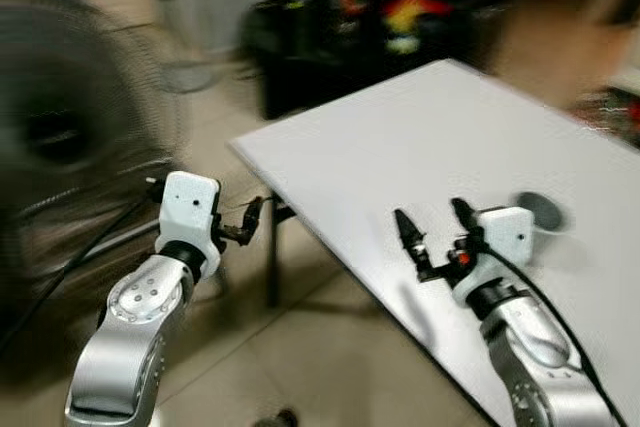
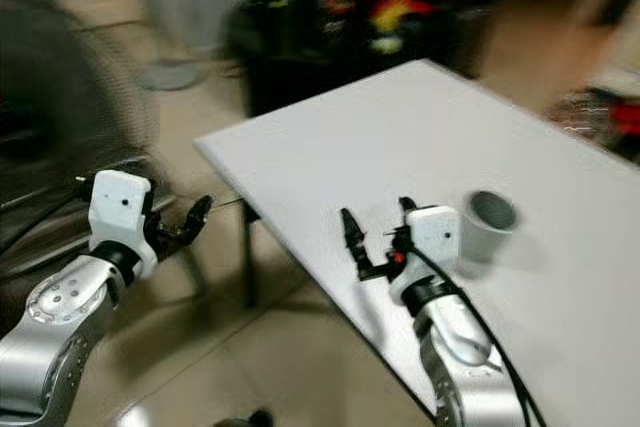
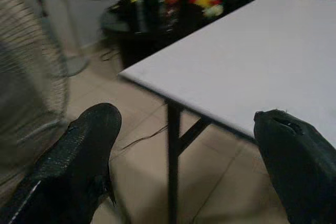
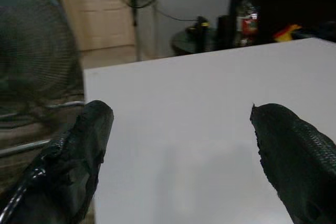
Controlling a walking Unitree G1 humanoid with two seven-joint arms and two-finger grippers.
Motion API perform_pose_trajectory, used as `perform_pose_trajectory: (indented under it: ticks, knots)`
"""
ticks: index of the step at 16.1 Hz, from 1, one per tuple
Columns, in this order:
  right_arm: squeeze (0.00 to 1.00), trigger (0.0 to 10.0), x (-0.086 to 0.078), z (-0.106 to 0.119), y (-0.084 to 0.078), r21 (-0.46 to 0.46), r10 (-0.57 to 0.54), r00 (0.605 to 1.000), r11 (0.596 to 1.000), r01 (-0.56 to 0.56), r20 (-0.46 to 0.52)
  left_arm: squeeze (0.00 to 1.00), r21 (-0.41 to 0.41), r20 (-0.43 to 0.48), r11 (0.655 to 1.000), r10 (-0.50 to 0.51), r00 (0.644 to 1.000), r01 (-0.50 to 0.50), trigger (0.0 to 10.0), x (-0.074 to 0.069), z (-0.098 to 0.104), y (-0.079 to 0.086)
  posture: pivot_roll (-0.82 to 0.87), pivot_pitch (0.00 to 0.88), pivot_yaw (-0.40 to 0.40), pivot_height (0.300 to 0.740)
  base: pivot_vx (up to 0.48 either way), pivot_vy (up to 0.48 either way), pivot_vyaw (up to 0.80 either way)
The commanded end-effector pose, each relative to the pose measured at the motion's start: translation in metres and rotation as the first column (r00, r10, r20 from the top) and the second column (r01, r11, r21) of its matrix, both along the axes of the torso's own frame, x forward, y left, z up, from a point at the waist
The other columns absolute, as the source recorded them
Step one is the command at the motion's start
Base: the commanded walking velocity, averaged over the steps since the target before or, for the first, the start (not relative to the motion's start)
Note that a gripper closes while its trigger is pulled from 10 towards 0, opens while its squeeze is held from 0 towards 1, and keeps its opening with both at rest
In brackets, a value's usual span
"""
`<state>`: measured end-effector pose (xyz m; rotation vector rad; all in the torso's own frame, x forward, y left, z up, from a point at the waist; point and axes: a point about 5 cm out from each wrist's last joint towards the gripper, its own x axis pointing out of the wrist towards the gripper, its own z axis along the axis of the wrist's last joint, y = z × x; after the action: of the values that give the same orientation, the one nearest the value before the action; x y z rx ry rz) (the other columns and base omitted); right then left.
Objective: Setting the table
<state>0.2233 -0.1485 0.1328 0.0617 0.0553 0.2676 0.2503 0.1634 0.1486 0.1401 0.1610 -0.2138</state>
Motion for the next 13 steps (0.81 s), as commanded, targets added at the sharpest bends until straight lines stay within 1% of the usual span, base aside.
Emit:
perform_pose_trajectory:
  ticks: [1, 2, 4, 5, 6, 8, 9, 10, 12, 13]
  knots:
    - [1.0, 10.0, 0.0, 0.0, -0.002, 0.001, -0.015, 1.0, 1.0, 0.015, 0.022, 1.0, 0.01, 0.012, 1.0, 0.004, 1.0, -0.004, 10.0, 0.001, 0.003, 0.002, 0.02, 0.0, -0.018, 0.74, 0.0, 0.0, 0.8]
    - [1.0, 10.0, 0.0, 0.0, -0.002, -0.003, -0.016, 1.0, 1.0, 0.016, 0.024, 1.0, 0.01, 0.012, 1.0, 0.003, 1.0, -0.003, 10.0, 0.001, 0.003, 0.002, 0.02, 0.0, -0.018, 0.74, 0.0, 0.0, 0.8]
    - [1.0, 10.0, -0.002, -0.003, -0.004, -0.014, -0.048, 0.999, 0.999, 0.048, 0.023, 1.0, 0.018, 0.013, 0.999, -0.031, 0.999, 0.031, 10.0, 0.006, 0.005, -0.001, 0.01, 0.0, 0.002, 0.74, 0.0, 0.0, 0.8]
    - [1.0, 10.0, -0.002, -0.004, -0.006, -0.003, -0.063, 0.998, 0.998, 0.063, 0.027, 1.0, 0.021, 0.013, 0.999, -0.032, 0.999, 0.031, 10.0, 0.007, 0.005, -0.002, 0.01, 0.0, 0.011, 0.74, 0.0, 0.0, 0.8]
    - [1.0, 10.0, -0.002, -0.006, -0.008, -0.021, -0.075, 0.997, 0.997, 0.075, 0.021, 1.0, 0.025, 0.012, 0.999, -0.036, 0.999, 0.036, 10.0, 0.008, 0.005, -0.002, 0.01, 0.0, 0.021, 0.74, 0.0, 0.0, 0.8]
    - [1.0, 10.0, -0.002, -0.008, -0.01, -0.087, -0.089, 0.996, 0.992, 0.09, 0.009, 1.0, 0.034, 0.018, 0.999, -0.04, 0.999, 0.04, 10.0, 0.011, 0.007, -0.001, 0.01, 0.0, 0.031, 0.74, 0.0, 0.0, 0.8]
    - [1.0, 10.0, -0.001, -0.01, -0.01, -0.148, -0.081, 0.997, 0.986, 0.079, -0.011, 1.0, 0.036, 0.023, 0.999, -0.034, 0.999, 0.033, 10.0, 0.013, 0.008, 0.0, 0.01, 0.0, 0.031, 0.74, 0.0, 0.0, 0.8]
    - [1.0, 10.0, 0.0, -0.01, -0.009, -0.165, -0.073, 0.997, 0.984, 0.072, -0.001, 1.0, 0.037, 0.025, 0.999, -0.027, 0.999, 0.026, 10.0, 0.014, 0.008, 0.002, 0.01, 0.0, 0.029, 0.74, 0.0, 0.0, 0.8]
    - [1.0, 10.0, 0.002, -0.01, -0.01, -0.121, -0.079, 0.997, 0.99, 0.078, -0.011, 1.0, 0.042, 0.031, 0.999, -0.027, 0.999, 0.026, 10.0, 0.014, 0.01, 0.003, 0.02, 0.0, 0.029, 0.74, 0.0, 0.0, 0.8]
    - [1.0, 10.0, 0.003, -0.008, -0.008, -0.113, -0.066, 0.998, 0.992, 0.065, -0.002, 1.0, 0.043, 0.033, 0.999, -0.027, 0.999, 0.025, 10.0, 0.015, 0.01, 0.003, 0.02, 0.0, 0.028, 0.74, 0.0, 0.0, 0.8]
